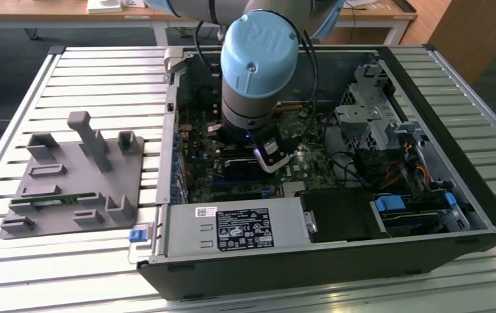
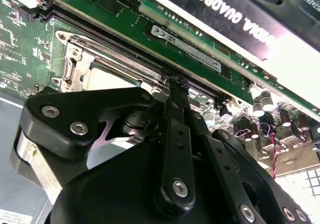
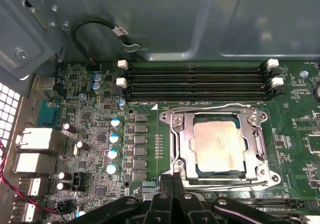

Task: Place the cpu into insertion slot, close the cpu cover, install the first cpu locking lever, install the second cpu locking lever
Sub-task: 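Install the second cpu locking lever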

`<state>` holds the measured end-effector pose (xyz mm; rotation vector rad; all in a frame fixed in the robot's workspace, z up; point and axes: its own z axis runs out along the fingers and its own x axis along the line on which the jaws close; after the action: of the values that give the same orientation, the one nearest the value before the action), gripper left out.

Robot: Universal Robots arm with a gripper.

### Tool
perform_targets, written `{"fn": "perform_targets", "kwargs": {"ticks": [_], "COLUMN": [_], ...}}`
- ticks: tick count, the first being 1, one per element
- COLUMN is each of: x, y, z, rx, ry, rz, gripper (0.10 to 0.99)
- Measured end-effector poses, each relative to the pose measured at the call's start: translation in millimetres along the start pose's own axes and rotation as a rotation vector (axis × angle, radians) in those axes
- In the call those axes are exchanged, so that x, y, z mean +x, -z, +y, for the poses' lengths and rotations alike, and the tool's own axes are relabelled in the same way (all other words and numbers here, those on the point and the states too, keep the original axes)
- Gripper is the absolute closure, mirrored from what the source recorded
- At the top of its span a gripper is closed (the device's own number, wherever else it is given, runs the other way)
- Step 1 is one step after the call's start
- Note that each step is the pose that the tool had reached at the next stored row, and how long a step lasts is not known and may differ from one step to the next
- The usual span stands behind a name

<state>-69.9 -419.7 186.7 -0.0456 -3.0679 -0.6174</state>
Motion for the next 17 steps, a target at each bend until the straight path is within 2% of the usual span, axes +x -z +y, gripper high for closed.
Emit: {"fn": "perform_targets", "kwargs": {"ticks": [17], "x": [3.9], "y": [-4.4], "z": [5.5], "rx": [-0.004], "ry": [0.000], "rz": [0.0001], "gripper": [0.980]}}
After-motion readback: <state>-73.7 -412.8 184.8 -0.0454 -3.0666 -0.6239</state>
